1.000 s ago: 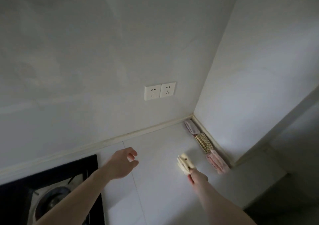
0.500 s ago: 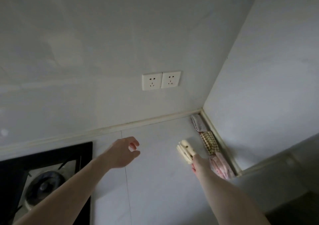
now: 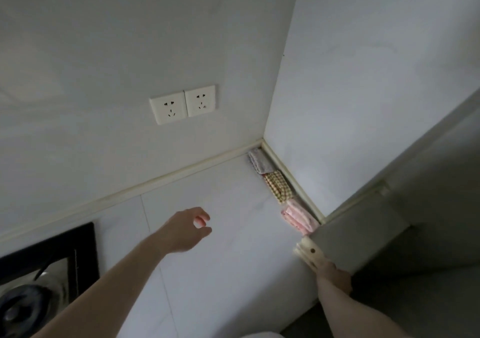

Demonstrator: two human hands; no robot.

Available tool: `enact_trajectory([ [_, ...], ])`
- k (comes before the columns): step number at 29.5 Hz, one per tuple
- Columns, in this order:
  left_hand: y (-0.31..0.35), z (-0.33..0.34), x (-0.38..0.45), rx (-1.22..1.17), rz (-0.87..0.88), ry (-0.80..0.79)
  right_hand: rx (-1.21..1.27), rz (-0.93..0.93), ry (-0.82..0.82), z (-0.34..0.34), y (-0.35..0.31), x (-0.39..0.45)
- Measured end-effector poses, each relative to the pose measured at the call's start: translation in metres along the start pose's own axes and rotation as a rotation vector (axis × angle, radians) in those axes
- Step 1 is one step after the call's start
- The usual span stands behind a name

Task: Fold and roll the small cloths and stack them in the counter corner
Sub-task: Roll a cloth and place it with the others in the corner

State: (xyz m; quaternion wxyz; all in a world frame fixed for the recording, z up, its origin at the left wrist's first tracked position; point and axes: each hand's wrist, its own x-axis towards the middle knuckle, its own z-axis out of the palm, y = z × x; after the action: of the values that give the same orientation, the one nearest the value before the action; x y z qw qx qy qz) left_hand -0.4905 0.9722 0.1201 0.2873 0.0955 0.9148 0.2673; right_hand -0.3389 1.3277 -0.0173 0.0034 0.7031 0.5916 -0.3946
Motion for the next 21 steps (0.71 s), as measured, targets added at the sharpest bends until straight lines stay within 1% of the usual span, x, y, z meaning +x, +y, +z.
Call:
enact_trajectory([
  [2,0.006,0.003,0.004,-0.005,0.018,-0.013,0.005,0.011,-0.009,-0.005,-0.003,0.013],
  [4,0.008,0.006,0.005,-0.003,0.028,-0.027,0.045,0.064,0.040,-0.011,-0.008,0.016],
  [5,0.007,0.007,0.005,-0.003,0.029,-0.035,0.047,0.098,0.036,-0.013,-0.009,0.015],
  [8,0.002,0.007,0.005,0.000,0.018,-0.049,-0.028,0.066,-0.033,-0.015,-0.008,0.024],
  [9,0.000,0.007,0.005,0.002,0.012,-0.051,-0.050,0.090,-0.018,-0.014,-0.007,0.029],
  [13,-0.006,0.004,0.003,0.009,-0.001,-0.062,0.044,0.176,0.046,-0.020,-0.002,0.039],
  [16,-0.006,0.003,0.002,0.017,0.002,-0.066,0.053,0.174,0.031,-0.015,0.001,0.045],
  [21,-0.001,0.002,0.000,0.018,0.019,-0.060,0.005,0.052,-0.028,-0.004,-0.006,0.032],
])
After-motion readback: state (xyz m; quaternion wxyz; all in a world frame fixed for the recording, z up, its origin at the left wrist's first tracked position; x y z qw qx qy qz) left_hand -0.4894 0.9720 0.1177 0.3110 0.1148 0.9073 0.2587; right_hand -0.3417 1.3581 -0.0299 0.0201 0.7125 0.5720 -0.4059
